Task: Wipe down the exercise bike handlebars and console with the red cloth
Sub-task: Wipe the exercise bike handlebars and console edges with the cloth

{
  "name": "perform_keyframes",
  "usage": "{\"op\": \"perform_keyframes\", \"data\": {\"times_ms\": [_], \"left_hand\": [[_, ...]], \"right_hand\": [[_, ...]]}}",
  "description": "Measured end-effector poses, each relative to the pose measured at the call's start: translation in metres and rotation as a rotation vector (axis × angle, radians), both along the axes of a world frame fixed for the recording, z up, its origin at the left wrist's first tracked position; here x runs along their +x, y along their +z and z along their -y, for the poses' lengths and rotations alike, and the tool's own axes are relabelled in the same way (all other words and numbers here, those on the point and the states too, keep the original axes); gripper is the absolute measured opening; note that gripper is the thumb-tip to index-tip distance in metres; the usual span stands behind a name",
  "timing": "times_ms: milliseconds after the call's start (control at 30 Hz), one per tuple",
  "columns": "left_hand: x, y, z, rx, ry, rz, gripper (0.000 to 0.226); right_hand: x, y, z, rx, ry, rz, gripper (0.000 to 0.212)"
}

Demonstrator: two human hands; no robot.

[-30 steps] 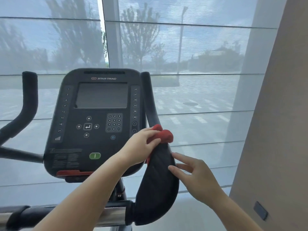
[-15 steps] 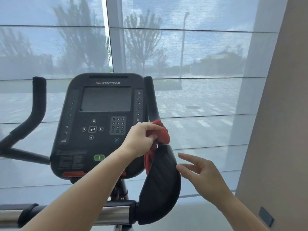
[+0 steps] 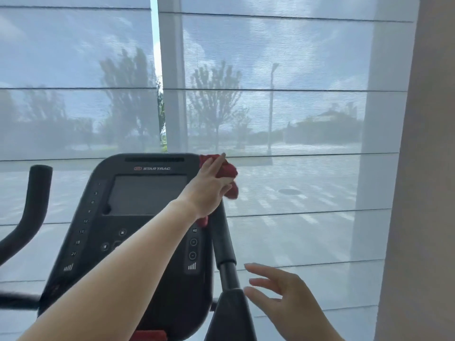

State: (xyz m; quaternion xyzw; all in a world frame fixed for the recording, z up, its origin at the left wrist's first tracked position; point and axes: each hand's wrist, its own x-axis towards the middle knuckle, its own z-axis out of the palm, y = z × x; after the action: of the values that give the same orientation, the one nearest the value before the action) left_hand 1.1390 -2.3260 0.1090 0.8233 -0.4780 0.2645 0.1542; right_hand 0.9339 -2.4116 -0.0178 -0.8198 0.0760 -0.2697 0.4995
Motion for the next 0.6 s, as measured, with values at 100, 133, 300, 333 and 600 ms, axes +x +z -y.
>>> {"op": "perform_keyframes", "data": {"times_ms": [100,133,300,333,600], "left_hand": [[0.005,-0.03,-0.003,0.009,-0.024,0.078,0.033],[0.007,-0.035,-0.005,-0.017,-0.051,0.082,0.033],[0.001,-0.058,-0.01,0.021,-0.157,-0.017,0.032],[-0.003,-0.065,-0.01,0.05,-0.176,-0.036,0.032],[-0.015,-0.089,-0.014,-0.002,-0.248,-0.199,0.031]], "right_hand": [[0.015,0.006,-0.001,-0.03,0.04,0.028,0.031],[0.021,0.007,-0.002,-0.042,0.042,0.04,0.031],[0.041,0.0,-0.011,-0.206,0.041,0.027,0.044],[0.04,-0.002,-0.012,-0.243,0.055,0.026,0.045],[0.011,-0.022,-0.013,-0.145,0.111,0.007,0.036]]}}
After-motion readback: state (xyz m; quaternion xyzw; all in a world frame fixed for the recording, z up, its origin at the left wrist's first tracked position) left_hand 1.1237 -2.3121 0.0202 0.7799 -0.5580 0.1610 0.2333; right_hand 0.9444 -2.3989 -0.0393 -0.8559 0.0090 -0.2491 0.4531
